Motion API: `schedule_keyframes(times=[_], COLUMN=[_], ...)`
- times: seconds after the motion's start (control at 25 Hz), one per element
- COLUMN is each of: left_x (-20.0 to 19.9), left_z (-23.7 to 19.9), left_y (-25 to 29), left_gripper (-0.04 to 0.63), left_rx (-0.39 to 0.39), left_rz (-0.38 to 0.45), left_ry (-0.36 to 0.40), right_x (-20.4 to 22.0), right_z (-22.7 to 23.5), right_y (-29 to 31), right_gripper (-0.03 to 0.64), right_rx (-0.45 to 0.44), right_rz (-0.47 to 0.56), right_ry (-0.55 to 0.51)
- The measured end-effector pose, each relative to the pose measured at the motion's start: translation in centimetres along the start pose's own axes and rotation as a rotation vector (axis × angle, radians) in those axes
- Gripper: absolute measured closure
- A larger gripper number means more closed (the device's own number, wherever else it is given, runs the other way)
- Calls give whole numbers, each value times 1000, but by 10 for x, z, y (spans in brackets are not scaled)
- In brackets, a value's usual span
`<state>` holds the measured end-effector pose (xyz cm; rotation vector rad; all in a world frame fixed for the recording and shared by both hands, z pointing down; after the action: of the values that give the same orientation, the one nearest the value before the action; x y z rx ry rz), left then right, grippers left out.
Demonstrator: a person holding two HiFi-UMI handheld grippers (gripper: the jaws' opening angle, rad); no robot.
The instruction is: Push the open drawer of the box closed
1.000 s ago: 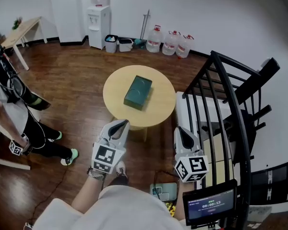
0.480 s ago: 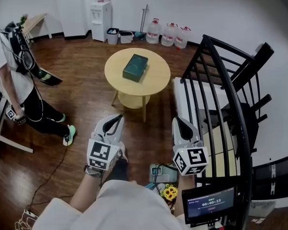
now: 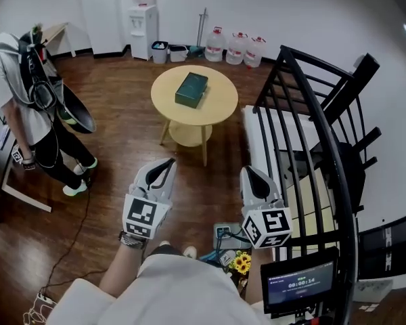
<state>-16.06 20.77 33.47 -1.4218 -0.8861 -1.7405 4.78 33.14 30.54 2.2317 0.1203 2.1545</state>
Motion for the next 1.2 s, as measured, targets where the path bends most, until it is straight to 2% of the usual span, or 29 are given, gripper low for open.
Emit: schedule_keyframes(times=[0.32, 0.6, 0.76, 1.2], left_x=[1, 2, -1, 1], left_z=[-5, -13, -14, -13], left_y=[-6, -22, -14, -10], left_gripper=[588, 588, 588, 588], left_rx=[48, 67, 73, 86], left_rz=[0, 4, 8, -1], left_ry=[19, 32, 31, 24], right_x=[4, 2, -6, -1], right_z=[-20, -46, -40, -42], right_y=[-4, -6, -1, 5], right_gripper=[614, 614, 614, 614], right_rx=[6, 11, 33, 19], right_rz=[-5, 2, 19, -3], right_ry=[11, -31, -31, -27])
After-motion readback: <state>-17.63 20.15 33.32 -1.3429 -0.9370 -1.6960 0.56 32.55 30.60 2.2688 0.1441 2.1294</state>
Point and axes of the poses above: the fingertips, and each gripper's own axes: y forward along the fingers, z to its right, x out of its underside, the point moved 7 cm from there along -y, backward along the fingers, and after that the axes turned 1 degree about z, right-handed, at the moved point
